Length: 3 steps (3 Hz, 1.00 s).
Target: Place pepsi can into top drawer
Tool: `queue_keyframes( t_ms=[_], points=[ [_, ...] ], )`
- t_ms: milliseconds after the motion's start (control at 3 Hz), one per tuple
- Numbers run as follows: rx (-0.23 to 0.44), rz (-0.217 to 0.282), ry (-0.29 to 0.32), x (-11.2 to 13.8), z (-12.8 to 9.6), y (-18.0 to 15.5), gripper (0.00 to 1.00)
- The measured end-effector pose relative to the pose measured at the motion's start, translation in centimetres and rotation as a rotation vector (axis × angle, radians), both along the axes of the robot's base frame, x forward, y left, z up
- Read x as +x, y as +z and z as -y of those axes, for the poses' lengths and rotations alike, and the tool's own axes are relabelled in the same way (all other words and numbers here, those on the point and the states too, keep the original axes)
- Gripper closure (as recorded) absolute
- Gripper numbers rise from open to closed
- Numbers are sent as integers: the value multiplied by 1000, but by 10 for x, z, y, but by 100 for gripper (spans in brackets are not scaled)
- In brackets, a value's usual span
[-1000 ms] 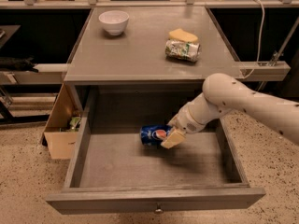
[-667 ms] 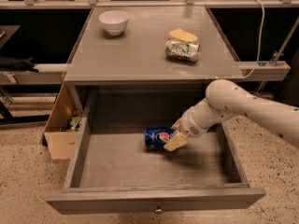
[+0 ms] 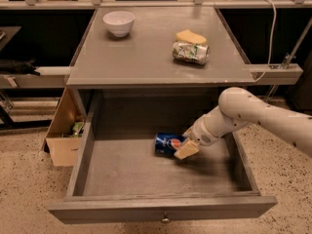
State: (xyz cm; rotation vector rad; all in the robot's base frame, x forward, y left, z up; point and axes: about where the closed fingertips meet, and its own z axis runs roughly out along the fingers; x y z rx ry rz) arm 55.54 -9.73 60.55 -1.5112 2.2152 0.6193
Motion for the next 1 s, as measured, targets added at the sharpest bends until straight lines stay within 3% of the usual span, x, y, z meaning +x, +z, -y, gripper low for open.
queue_keyframes(
  t_ms=[333, 1000],
  points=[
    [1, 7, -4, 0, 4, 2, 6],
    [22, 85, -29, 0, 23, 33, 0]
  ],
)
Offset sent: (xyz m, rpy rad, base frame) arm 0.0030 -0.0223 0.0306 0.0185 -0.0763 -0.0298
